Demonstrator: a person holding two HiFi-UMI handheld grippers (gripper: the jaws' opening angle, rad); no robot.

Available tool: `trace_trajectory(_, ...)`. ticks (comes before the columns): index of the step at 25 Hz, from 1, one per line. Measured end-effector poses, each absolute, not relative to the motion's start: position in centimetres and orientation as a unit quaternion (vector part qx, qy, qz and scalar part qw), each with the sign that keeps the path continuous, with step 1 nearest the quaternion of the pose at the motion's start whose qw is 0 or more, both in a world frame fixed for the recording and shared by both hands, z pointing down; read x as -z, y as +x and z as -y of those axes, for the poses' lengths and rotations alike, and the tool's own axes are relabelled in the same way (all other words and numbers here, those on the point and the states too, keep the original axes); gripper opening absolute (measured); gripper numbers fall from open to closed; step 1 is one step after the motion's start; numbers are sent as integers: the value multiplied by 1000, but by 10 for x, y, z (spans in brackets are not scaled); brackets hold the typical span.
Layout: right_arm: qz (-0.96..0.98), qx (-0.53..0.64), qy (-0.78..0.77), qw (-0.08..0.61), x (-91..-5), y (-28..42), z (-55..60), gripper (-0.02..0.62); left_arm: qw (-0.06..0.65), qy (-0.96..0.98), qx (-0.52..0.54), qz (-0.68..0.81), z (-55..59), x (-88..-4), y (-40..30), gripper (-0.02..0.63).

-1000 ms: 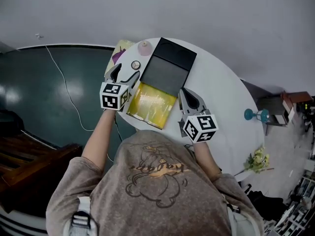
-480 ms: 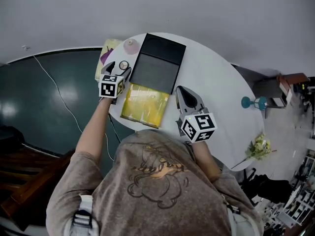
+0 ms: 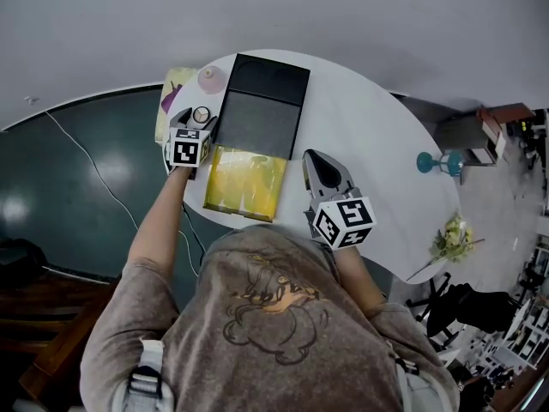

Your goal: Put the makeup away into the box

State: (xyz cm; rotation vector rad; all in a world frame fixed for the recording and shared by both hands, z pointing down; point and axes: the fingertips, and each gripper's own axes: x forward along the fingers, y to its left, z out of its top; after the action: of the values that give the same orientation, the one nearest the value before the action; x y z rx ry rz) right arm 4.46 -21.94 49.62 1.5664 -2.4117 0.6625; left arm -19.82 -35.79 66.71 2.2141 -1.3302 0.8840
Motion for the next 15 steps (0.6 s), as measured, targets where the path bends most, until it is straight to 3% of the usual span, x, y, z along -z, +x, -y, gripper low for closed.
trace_trajectory(11, 807, -227, 537, 95, -498, 51, 219, 3, 207, 780, -329, 490, 363, -678, -204, 238)
trace_trajectory(15, 806, -227, 537, 97, -498, 52, 218, 3, 209, 779, -329, 492, 362, -676, -204, 235)
